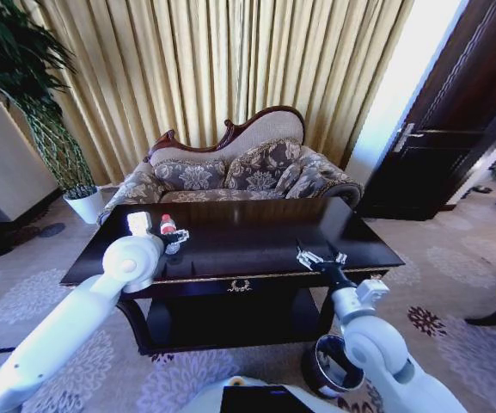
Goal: Move to the front of the table and place the trash on the table into the trash bin.
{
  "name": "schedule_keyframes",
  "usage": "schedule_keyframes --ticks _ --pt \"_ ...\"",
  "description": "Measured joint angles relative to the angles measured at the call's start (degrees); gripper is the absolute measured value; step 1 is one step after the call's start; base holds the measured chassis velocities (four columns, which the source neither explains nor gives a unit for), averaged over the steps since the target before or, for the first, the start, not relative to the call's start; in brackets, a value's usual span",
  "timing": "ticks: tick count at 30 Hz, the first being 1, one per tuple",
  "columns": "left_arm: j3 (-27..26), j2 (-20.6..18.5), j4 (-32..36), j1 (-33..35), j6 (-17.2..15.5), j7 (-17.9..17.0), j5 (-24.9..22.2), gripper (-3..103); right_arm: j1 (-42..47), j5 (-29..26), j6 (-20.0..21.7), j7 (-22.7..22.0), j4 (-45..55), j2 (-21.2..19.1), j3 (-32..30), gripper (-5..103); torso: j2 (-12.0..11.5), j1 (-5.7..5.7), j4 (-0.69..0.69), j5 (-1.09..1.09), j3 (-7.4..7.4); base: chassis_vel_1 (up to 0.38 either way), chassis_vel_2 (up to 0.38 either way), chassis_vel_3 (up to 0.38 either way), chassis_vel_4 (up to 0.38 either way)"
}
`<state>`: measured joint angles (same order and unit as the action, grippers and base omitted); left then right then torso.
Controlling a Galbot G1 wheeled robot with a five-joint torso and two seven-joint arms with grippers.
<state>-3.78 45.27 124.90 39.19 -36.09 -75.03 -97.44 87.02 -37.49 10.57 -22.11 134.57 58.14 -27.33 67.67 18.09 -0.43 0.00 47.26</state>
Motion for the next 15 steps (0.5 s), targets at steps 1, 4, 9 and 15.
schedule_keyframes --ticks 1,4,9,15 --pt "0.1 0.4 -0.2 -0.1 0.0 -0.5 -0.7 100 -0.1 -0.1 -0.1 0.0 0.0 -0.1 0.0 100 0.0 0.00 0.00 0.00 0.00 0.000 0.000 0.000 0.000" --pt "0.3 1.0 -0.3 -0.3 0.3 -1.7 -1.7 100 0.1 -0.1 -0.2 0.1 0.0 -0.1 -0.1 100 0.0 0.00 0.00 0.00 0.00 0.000 0.000 0.000 0.000" --pt "0.0 1.2 -1.1 -0.3 0.3 -2.4 -2.0 100 0.2 -0.1 -0.2 0.1 -0.2 -0.3 -0.2 100 0.0 0.00 0.00 0.00 0.00 0.000 0.000 0.000 0.000" --pt "-0.7 0.8 -1.5 0.6 0.3 -3.2 -1.9 100 0.7 0.2 -0.2 0.1 -0.9 -0.3 -0.8 100 0.0 0.00 0.00 0.00 0.00 0.000 0.000 0.000 0.000"
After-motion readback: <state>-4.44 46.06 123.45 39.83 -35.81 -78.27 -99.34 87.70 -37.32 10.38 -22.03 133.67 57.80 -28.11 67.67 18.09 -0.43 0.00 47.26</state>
